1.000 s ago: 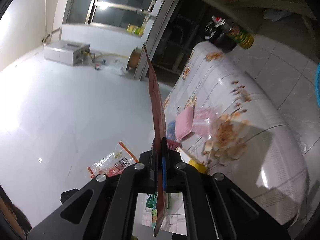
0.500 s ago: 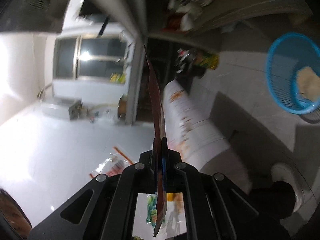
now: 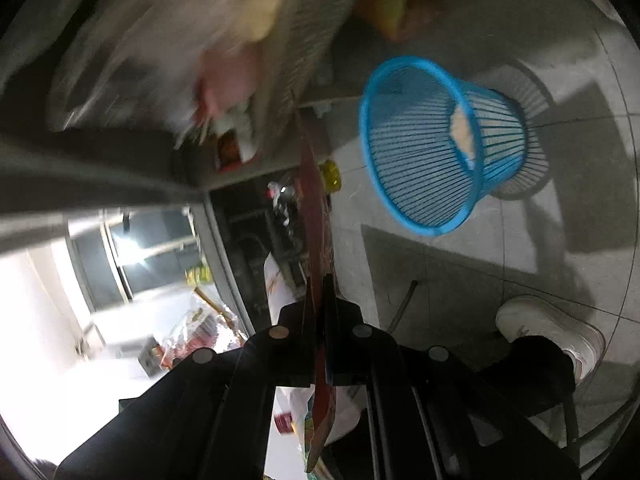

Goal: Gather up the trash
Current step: 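Carry both held bags from the table toward the blue wastebasket, then open both grippers over the blue wastebasket to drop the bags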

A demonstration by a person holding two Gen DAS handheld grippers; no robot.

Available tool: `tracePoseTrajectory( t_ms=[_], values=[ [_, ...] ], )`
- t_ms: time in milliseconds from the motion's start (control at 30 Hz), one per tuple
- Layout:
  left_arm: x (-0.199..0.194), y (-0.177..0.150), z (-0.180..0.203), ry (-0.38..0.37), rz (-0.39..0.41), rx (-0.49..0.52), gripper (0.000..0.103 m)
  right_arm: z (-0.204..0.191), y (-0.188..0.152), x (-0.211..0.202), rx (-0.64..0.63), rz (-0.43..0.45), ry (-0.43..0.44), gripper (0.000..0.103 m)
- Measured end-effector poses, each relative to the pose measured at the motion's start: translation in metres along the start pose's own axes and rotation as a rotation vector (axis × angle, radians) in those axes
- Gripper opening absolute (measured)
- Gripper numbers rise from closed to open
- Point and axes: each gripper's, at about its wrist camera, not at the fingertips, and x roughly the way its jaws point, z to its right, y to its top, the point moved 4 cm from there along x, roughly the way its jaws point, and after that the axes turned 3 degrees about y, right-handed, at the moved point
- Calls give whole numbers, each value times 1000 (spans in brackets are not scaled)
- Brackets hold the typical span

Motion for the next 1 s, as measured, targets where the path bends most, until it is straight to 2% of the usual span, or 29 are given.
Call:
tracePoseTrajectory(
  t_ms=[100,233,367,467,500,533,567,600,633,667,800,1000],
  values=[
    [71,2,6,17,-158,-20,4,21,20,10,36,32,-21,3],
    [147,-4,-3,58,-290,-68,4,44,42,34,70,77,-68,3],
    [205,-8,-5,88,-371,-99,4,52,61,60,60,101,-107,3],
    [234,-6,-2,94,-394,-95,5,48,83,84,16,134,-155,7],
    [246,-6,-2,107,-400,-99,11,50,88,90,6,144,-176,8],
    [251,-6,-4,112,-405,-108,27,54,94,96,6,153,-220,19],
    [260,-8,-5,117,-421,-124,36,58,99,100,2,159,-265,30],
    [265,-8,-6,125,-434,-134,48,61,104,102,-10,167,-307,48],
    [267,-11,-10,140,-442,-148,49,64,106,103,-20,181,-349,57],
    [266,-13,-13,137,-440,-165,49,68,107,102,-35,194,-396,57],
    [255,-16,-18,109,-444,-188,49,74,104,91,-68,190,-432,57],
    [222,-3,-11,96,-387,-154,49,69,88,64,-112,199,-476,57]
  ],
)
